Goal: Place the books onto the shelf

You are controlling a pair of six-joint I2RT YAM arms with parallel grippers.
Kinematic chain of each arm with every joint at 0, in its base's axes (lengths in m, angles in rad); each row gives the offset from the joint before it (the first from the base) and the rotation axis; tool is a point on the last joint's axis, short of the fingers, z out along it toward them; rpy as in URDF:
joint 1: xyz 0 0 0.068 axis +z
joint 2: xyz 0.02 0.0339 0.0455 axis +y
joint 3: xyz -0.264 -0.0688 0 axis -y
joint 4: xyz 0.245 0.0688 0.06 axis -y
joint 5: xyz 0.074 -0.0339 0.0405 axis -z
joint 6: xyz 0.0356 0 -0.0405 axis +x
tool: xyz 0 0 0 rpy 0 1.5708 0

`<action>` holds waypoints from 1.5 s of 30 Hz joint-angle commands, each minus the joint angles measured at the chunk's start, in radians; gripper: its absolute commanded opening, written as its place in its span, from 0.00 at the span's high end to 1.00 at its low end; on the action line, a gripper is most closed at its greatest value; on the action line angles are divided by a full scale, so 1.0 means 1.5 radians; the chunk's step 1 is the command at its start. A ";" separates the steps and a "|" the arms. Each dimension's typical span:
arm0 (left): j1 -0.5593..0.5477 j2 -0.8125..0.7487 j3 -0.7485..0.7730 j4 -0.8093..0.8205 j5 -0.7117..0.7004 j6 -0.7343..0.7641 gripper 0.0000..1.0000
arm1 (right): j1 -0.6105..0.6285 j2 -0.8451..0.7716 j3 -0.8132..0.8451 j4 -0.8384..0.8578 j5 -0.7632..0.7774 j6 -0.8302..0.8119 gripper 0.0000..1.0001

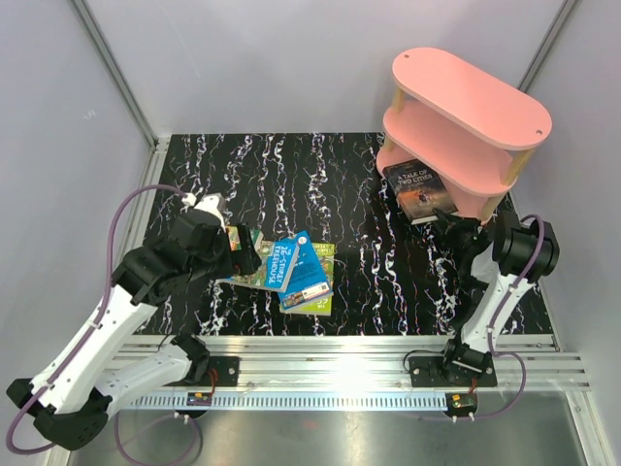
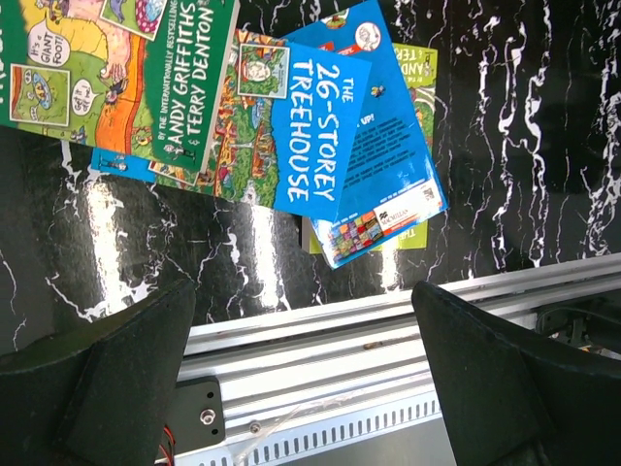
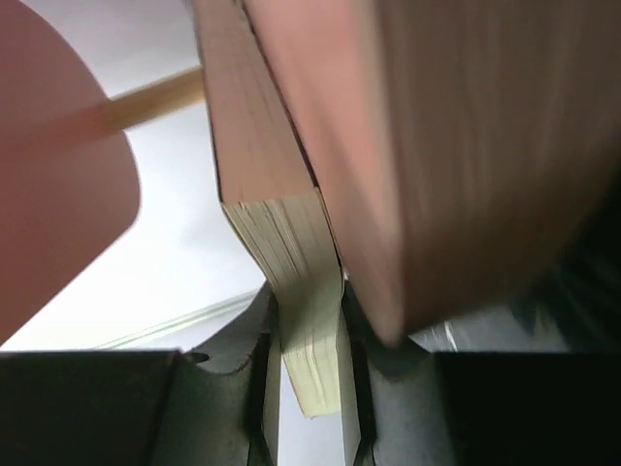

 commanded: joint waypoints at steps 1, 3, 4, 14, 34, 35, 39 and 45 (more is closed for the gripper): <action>-0.001 -0.014 -0.015 -0.007 -0.004 0.010 0.02 | -0.003 0.090 0.019 0.208 0.065 0.106 1.00; -0.001 -0.015 -0.021 -0.007 -0.003 0.010 0.02 | 0.001 0.122 0.043 0.224 0.068 0.125 1.00; -0.002 -0.015 -0.024 -0.005 -0.003 0.012 0.02 | 0.002 0.125 0.052 0.222 0.066 0.126 0.97; -0.002 0.022 -0.041 0.047 0.025 0.019 0.02 | 0.018 0.027 0.136 0.020 0.009 0.049 0.00; -0.078 0.392 0.093 0.230 0.089 0.039 0.03 | -0.005 -0.167 -0.041 -0.205 -0.135 -0.097 0.05; -0.086 0.425 0.153 0.225 0.089 0.041 0.03 | -0.007 -0.169 -0.025 -0.211 -0.136 -0.096 0.07; -0.109 0.576 0.299 0.210 0.114 0.032 0.03 | -0.010 -0.196 0.037 -0.340 -0.138 -0.160 0.12; -0.112 0.713 0.445 0.184 0.132 0.021 0.04 | -0.013 -0.308 0.125 -0.721 -0.092 -0.379 0.30</action>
